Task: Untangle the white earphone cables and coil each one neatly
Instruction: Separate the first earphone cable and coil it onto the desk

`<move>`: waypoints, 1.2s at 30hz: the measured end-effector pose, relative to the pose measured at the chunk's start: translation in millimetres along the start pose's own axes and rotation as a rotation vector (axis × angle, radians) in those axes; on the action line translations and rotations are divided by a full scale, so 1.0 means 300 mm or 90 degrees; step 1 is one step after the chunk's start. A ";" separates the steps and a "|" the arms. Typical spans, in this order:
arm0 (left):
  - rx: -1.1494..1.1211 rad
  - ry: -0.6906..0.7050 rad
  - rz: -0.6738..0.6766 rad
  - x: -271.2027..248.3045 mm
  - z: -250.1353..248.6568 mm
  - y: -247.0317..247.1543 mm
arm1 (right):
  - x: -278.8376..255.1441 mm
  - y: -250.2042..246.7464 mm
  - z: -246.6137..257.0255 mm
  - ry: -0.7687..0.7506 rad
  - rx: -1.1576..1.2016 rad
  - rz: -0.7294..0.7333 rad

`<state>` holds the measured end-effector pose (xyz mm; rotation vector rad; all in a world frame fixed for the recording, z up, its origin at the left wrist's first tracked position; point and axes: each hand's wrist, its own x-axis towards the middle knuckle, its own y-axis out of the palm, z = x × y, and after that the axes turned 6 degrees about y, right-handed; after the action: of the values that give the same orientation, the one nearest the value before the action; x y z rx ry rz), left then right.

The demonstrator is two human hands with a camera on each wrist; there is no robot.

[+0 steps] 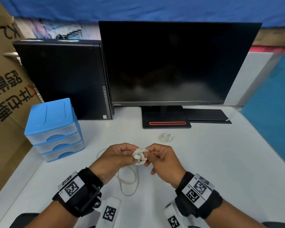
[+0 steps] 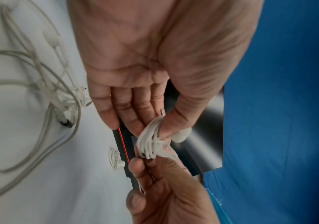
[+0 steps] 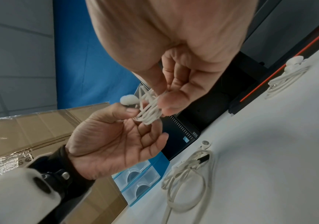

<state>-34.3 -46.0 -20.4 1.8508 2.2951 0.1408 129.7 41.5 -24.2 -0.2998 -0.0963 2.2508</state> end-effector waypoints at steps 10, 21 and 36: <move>-0.129 -0.016 -0.044 0.006 0.027 0.008 | -0.006 -0.012 0.012 0.005 0.097 0.032; -0.168 -0.064 -0.061 0.004 0.030 0.017 | 0.004 -0.015 0.001 0.058 0.182 0.031; -0.203 -0.085 -0.105 0.005 0.063 0.038 | -0.007 0.015 -0.013 0.029 0.112 -0.001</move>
<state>-19.9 -42.9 -36.7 1.4649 2.1743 0.3274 128.6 36.8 -28.4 -0.2553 0.1257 2.2318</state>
